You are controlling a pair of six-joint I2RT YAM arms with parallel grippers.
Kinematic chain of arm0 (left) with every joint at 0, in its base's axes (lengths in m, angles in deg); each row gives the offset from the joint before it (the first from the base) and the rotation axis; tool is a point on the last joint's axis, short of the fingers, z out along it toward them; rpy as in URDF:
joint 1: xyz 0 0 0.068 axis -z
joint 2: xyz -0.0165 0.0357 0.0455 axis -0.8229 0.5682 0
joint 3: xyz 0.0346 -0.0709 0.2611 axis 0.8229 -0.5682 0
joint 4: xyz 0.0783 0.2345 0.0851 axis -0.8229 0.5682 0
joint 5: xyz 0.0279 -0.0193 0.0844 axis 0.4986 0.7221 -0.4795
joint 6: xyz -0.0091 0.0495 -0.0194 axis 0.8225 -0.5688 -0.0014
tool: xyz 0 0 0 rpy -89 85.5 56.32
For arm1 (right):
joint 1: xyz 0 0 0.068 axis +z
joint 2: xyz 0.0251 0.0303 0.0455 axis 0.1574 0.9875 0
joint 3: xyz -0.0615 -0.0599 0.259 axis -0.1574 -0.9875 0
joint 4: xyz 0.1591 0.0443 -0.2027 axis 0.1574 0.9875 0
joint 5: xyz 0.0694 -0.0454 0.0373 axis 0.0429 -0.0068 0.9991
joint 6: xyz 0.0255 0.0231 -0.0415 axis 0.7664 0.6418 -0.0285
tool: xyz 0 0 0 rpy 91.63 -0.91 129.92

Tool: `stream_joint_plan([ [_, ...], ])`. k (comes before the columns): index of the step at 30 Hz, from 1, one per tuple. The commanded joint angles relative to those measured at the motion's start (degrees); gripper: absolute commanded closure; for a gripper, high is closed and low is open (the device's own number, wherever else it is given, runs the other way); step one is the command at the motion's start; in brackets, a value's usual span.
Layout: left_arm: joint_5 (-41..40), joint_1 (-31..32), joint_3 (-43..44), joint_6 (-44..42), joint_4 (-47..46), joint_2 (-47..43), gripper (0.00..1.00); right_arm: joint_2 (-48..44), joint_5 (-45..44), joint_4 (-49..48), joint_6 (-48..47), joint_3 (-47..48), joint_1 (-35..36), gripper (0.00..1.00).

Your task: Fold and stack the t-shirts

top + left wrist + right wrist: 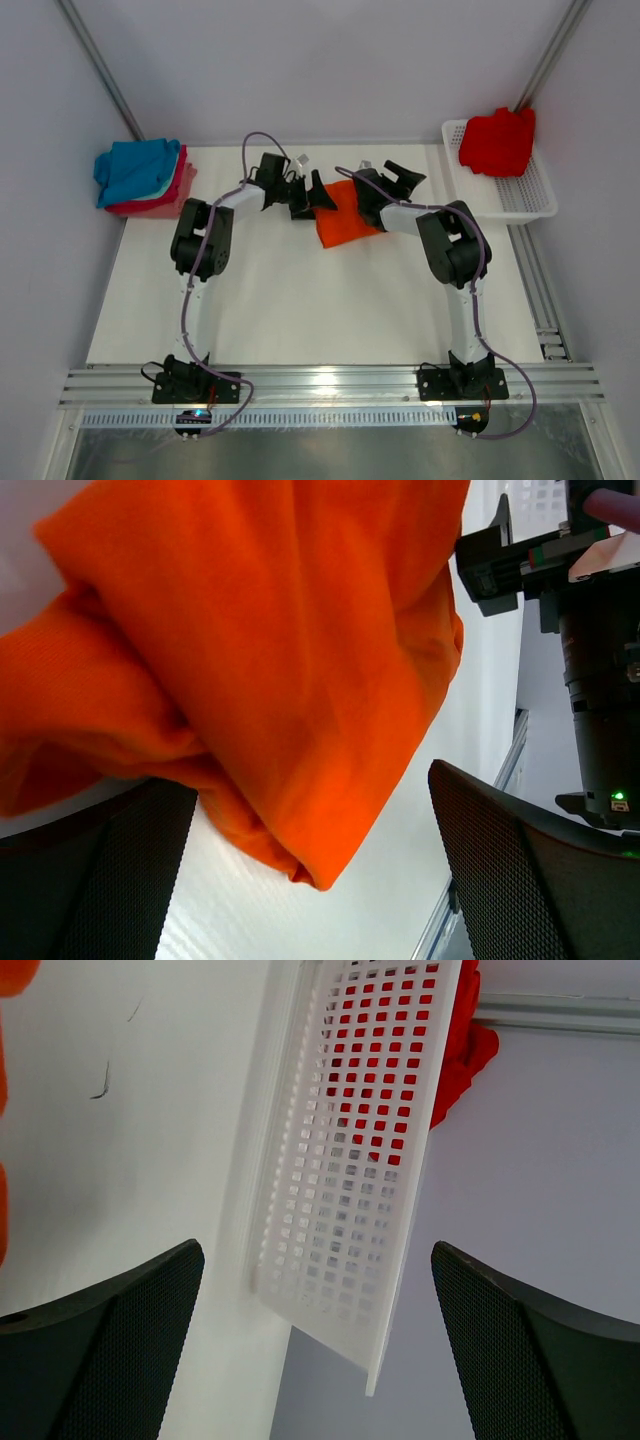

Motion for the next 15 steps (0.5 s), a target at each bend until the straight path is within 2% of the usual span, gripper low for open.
stream_joint_plan([
  [1, -2.6, 1.8, 2.2, -0.1, 0.5, 3.1, 0.01, 0.8, -0.7, 0.3, 1.7, 1.5, -0.1, 0.01],
  [13, -3.6, 4.8, 3.7, -0.6, 0.8, 5.6, 0.01, 1.4, -0.6, 2.2, 3.0, 2.1, -0.1, 0.01],
  [15, -3.5, 5.0, 3.9, -0.6, 0.7, 6.0, 0.08, 1.5, -0.6, 3.0, 3.6, 2.3, -0.1, 0.01],
])
